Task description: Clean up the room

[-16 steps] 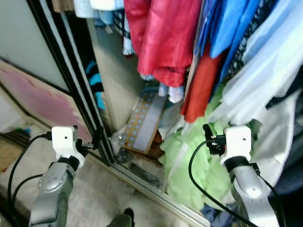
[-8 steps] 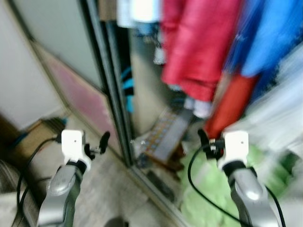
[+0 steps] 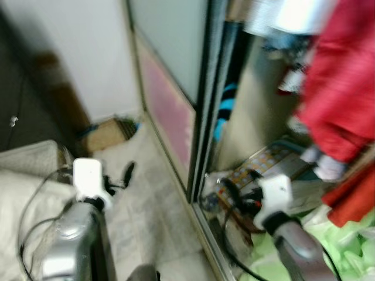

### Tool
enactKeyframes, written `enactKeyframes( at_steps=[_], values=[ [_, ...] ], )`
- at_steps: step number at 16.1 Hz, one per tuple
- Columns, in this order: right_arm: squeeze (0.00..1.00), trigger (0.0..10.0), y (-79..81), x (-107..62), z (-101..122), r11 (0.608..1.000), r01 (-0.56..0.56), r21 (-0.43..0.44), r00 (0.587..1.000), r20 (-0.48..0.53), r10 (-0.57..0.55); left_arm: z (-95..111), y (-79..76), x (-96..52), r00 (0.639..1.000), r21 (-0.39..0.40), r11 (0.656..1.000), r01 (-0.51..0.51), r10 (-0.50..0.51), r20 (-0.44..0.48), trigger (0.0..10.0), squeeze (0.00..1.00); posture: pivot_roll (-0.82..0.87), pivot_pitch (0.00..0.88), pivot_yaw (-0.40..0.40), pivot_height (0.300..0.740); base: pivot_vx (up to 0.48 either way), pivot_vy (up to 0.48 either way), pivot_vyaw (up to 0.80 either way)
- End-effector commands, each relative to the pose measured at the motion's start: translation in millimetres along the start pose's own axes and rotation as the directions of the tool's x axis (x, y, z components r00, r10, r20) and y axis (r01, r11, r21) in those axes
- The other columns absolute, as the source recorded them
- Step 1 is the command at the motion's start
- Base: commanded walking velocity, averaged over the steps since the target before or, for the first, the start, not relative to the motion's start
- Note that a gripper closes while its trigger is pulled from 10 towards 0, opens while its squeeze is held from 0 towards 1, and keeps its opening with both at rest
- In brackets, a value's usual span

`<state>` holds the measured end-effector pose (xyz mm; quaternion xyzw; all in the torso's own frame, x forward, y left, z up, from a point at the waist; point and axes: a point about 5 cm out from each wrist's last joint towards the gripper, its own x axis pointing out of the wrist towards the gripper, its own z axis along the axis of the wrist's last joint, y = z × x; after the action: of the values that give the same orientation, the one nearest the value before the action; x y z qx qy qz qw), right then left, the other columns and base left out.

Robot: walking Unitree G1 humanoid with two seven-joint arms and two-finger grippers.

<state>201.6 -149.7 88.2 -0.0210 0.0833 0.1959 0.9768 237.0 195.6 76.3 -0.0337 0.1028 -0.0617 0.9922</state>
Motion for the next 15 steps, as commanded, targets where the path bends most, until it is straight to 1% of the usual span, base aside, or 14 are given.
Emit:
enactKeyframes(
  at_steps=[1,2,3,4,8,10,11,12,14,15],
  values=[
    [0.0,10.0,-6.0,-3.4,2.8,1.0,0.011,-0.016,1.0,0.003,-0.011,3.5,-6.9,2.6,0.999,0.001,1.0,0.027,-0.027,0.019,10.0,0.0,-0.04,0.002,-0.026,0.74,0.0,0.0,0.8],
    [0.0,10.0,-7.3,2.2,8.5,0.999,0.032,-0.02,0.999,0.033,-0.032,4.2,-9.1,3.9,0.999,0.01,1.0,0.026,-0.026,0.034,10.0,0.0,-0.04,0.002,-0.026,0.74,0.0,0.0,0.8],
    [0.0,10.0,-8.8,7.7,13.9,0.998,0.063,-0.028,0.996,0.062,-0.061,2.7,-11.7,3.8,0.999,0.012,1.0,0.027,-0.027,0.024,10.0,0.0,-0.04,0.0,-0.025,0.74,0.0,0.0,0.8],
    [0.0,10.0,-10.0,8.9,15.1,0.997,0.077,-0.026,0.995,0.07,-0.076,2.2,-12.5,3.4,0.999,0.015,1.0,0.028,-0.028,0.025,10.0,0.0,-0.04,0.0,-0.026,0.74,0.0,0.0,0.8],
    [0.0,10.0,-15.8,14.1,16.9,0.995,0.103,-0.013,0.992,0.079,-0.101,0.4,-8.7,3.1,1.0,-0.012,1.0,-0.009,0.009,0.017,10.0,0.0,-0.03,0.0,-0.029,0.74,0.0,0.0,0.8],
    [0.0,10.0,-18.2,16.7,18.8,0.994,0.108,-0.008,0.991,0.084,-0.107,1.0,-9.8,3.0,1.0,-0.039,0.999,-0.007,0.008,0.026,10.0,0.0,-0.03,0.0,-0.031,0.74,0.0,0.0,0.8],
    [0.0,10.0,-18.6,18.0,19.5,0.994,0.111,-0.005,0.99,0.089,-0.11,1.3,-10.0,2.8,0.999,-0.023,1.0,-0.01,0.01,0.035,10.0,0.0,-0.03,0.0,-0.031,0.74,0.0,0.0,0.8],
    [0.0,10.0,-18.7,19.4,20.0,0.994,0.113,-0.006,0.989,0.093,-0.112,0.5,-9.7,2.4,0.999,0.012,1.0,-0.012,0.012,0.036,10.0,0.0,-0.03,0.0,-0.03,0.74,0.0,0.0,0.8],
    [0.0,10.0,-18.1,20.2,20.3,0.994,0.108,-0.004,0.989,0.098,-0.107,-0.3,-9.7,2.6,0.999,0.011,1.0,-0.015,0.015,0.033,10.0,0.0,-0.03,0.0,-0.029,0.74,0.0,0.0,0.79],
    [0.0,10.0,-17.2,20.2,20.3,0.995,0.101,-0.002,0.99,0.098,-0.1,0.5,-10.0,3.3,0.999,-0.005,1.0,-0.013,0.014,0.035,10.0,0.0,-0.03,0.0,-0.029,0.74,0.0,0.0,0.79]
  ],
)
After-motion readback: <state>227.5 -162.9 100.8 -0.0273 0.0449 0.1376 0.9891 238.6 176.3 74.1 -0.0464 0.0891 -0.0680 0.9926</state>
